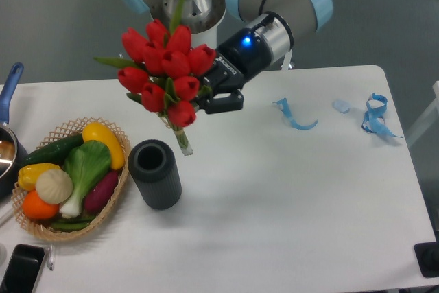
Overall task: Insert the flowers into the vase
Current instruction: 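Position the tulip stems above the vase opening and lower them in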
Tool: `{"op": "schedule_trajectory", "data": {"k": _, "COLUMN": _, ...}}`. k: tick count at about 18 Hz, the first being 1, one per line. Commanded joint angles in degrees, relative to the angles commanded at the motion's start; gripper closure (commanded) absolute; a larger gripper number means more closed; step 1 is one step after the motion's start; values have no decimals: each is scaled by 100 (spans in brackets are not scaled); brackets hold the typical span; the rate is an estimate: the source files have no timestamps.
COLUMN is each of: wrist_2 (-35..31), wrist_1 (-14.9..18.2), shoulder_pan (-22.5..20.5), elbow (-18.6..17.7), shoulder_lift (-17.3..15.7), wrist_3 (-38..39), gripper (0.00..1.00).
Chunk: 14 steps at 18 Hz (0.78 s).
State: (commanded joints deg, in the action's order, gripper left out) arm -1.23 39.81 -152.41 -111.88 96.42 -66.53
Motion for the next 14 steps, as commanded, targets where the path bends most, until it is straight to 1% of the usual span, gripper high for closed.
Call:
{"op": "schedule_trajectory", "data": {"k": 11, "wrist_2": -35, "wrist_1": 9, "shoulder_pan": 326, "elbow": -44, "shoulder_lift": 114, "wrist_3": 0, "gripper": 75}}
{"op": "schedule_trajectory", "data": {"k": 14, "wrist_2": -35, "wrist_1": 0, "shoulder_pan": 344, "elbow": -36, "shoulder_lift": 246, "wrist_3": -9, "gripper": 75}}
